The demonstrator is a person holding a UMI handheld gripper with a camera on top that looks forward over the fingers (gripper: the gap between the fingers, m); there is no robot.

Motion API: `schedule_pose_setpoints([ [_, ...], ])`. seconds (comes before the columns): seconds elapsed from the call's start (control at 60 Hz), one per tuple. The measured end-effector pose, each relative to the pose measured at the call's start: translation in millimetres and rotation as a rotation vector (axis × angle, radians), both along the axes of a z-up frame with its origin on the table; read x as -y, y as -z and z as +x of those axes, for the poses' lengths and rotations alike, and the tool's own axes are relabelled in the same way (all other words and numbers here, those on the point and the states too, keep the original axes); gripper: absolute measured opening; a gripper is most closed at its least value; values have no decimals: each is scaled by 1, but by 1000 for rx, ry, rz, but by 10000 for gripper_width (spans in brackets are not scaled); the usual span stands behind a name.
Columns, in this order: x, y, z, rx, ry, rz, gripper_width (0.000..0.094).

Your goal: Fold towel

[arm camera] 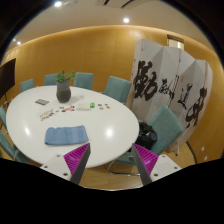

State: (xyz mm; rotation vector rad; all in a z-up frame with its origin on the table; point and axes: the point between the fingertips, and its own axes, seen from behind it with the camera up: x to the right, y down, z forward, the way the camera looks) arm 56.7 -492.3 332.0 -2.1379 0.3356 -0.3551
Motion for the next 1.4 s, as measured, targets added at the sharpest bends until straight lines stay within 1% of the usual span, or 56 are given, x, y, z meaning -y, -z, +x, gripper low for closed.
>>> schedule_pose_setpoints([
  [0.117, 5, 20, -9, -1, -3, -50, 868],
  [0.133, -1, 34, -21, 1, 1, -53, 867],
  [0.2, -3, 59, -41, -16, -5, -86, 869],
  [0.233, 0, 68, -49, -36, -18, -107, 875],
  [0.25, -5, 82, -64, -38, -18, -113, 873],
  [0.283, -2, 89, -65, -57, -36, -128, 863],
  [0.367, -18, 130, -127, -93, -67, -161, 860],
  [0.433, -37, 158, -173, -136, -111, -166, 861],
  [0.583, -104, 206, -284, -228, -213, -128, 867],
  [0.7, -173, 232, -339, -241, -261, -96, 872],
  [0.867, -276, 260, -371, -173, -308, -64, 873],
  [0.95, -320, 279, -370, -137, -325, -69, 868],
  [1.0, -343, 290, -369, -123, -330, -81, 849],
  [1.067, -365, 306, -367, -109, -340, -103, 793],
  [1.1, -377, 317, -367, -101, -345, -111, 743],
  [1.133, -380, 322, -367, -98, -358, -126, 671],
  [1.183, -383, 336, -366, -86, -375, -162, 535],
  [1.217, -384, 339, -361, -54, -379, -178, 470],
  [1.25, -391, 338, -358, -7, -399, -162, 360],
  [1.267, -392, 338, -356, 14, -409, -159, 281],
  [1.283, -392, 338, -354, 31, -417, -158, 225],
  [1.317, -393, 337, -352, 41, -427, -154, 140],
  [1.35, -393, 337, -352, 34, -433, -154, 104],
  [1.4, -393, 337, -353, 0, -438, -160, 86],
])
